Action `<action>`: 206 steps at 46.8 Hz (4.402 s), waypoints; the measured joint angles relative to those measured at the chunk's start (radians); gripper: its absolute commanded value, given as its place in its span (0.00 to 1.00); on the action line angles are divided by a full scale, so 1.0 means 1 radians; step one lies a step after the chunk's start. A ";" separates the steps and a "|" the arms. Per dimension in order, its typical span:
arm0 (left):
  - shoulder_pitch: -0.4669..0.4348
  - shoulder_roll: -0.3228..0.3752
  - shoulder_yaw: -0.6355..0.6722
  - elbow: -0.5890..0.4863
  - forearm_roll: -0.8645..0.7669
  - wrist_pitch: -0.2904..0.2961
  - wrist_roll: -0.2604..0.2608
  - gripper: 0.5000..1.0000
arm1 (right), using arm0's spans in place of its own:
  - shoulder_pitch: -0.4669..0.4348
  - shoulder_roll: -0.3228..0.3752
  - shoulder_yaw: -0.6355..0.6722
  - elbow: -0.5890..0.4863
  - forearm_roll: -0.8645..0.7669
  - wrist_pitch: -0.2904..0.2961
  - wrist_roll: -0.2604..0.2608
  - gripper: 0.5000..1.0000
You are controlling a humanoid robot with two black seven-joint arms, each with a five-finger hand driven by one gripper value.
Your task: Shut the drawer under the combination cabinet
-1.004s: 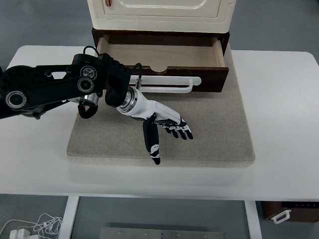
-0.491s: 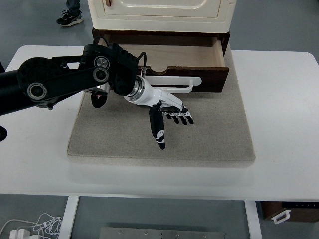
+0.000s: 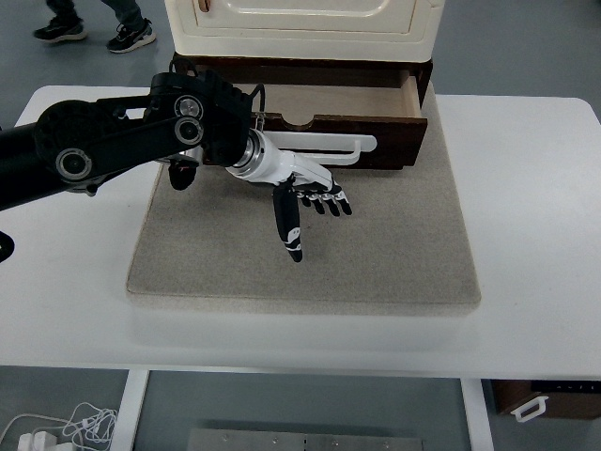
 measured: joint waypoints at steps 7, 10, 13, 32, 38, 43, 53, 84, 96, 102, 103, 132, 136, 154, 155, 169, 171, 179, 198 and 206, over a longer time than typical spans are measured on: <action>-0.001 -0.001 -0.008 0.018 0.000 0.000 0.000 1.00 | 0.000 0.000 0.000 0.000 0.000 0.000 0.000 0.90; -0.001 0.000 -0.009 0.029 0.002 0.003 -0.001 1.00 | 0.000 0.000 0.000 0.000 0.000 0.000 0.000 0.90; -0.001 0.000 -0.011 0.039 0.005 0.006 -0.002 1.00 | 0.000 0.000 0.000 0.000 0.000 0.000 0.000 0.90; 0.004 0.001 -0.056 0.108 0.005 0.019 -0.003 1.00 | 0.000 0.000 0.000 0.000 0.000 0.000 0.000 0.90; 0.006 0.001 -0.058 0.124 0.005 0.045 -0.006 1.00 | 0.000 0.000 0.000 0.000 0.000 0.000 0.000 0.90; 0.007 0.002 -0.058 0.140 0.008 0.049 -0.006 1.00 | 0.000 0.000 0.000 0.000 0.000 0.000 0.000 0.90; 0.008 0.002 -0.072 0.159 0.009 0.056 -0.009 1.00 | 0.000 0.000 0.000 0.000 0.000 0.000 0.000 0.90; 0.008 0.024 -0.100 0.213 0.011 0.057 -0.023 1.00 | 0.000 0.000 0.000 0.000 0.000 0.000 0.000 0.90; 0.009 0.021 -0.101 0.203 0.010 0.053 -0.023 1.00 | 0.000 0.000 0.000 0.000 0.000 0.000 0.000 0.90; 0.014 0.013 -0.098 0.174 0.012 0.047 -0.023 1.00 | 0.000 0.000 0.000 0.000 0.000 0.000 0.000 0.90; 0.015 0.013 -0.098 0.167 0.012 0.046 -0.023 1.00 | 0.000 0.000 0.000 0.000 0.000 0.000 0.000 0.90; 0.012 0.021 -0.337 0.064 -0.009 -0.025 -0.213 1.00 | 0.000 0.000 0.000 0.000 0.000 0.001 0.000 0.90; 0.003 0.022 -0.398 0.070 -0.009 -0.025 -0.243 1.00 | 0.000 0.000 0.000 0.000 0.000 0.001 0.000 0.90; 0.020 0.032 -0.776 0.074 -0.056 -0.025 -0.314 1.00 | -0.001 0.000 0.000 0.000 0.000 0.000 0.000 0.90; 0.021 0.033 -0.797 0.074 -0.062 -0.024 -0.314 1.00 | 0.000 0.000 0.000 0.000 0.000 0.000 0.000 0.90; 0.020 0.036 -1.046 0.163 -0.142 -0.011 -0.328 1.00 | 0.000 0.000 0.000 0.000 0.000 0.001 0.000 0.90; 0.018 0.036 -1.074 0.187 -0.146 -0.009 -0.345 1.00 | 0.000 0.000 0.000 0.000 0.000 0.001 0.000 0.90; 0.016 0.046 -1.169 0.290 -0.150 0.024 -0.404 1.00 | 0.000 0.000 0.000 0.000 0.000 0.000 0.000 0.90; 0.014 0.158 -1.193 0.680 -0.398 0.184 -0.462 1.00 | 0.000 0.000 0.000 0.000 0.000 0.000 0.000 0.90; 0.021 0.157 -1.193 0.836 -0.403 0.190 -0.464 1.00 | 0.000 0.000 0.000 0.000 0.000 0.000 0.000 0.90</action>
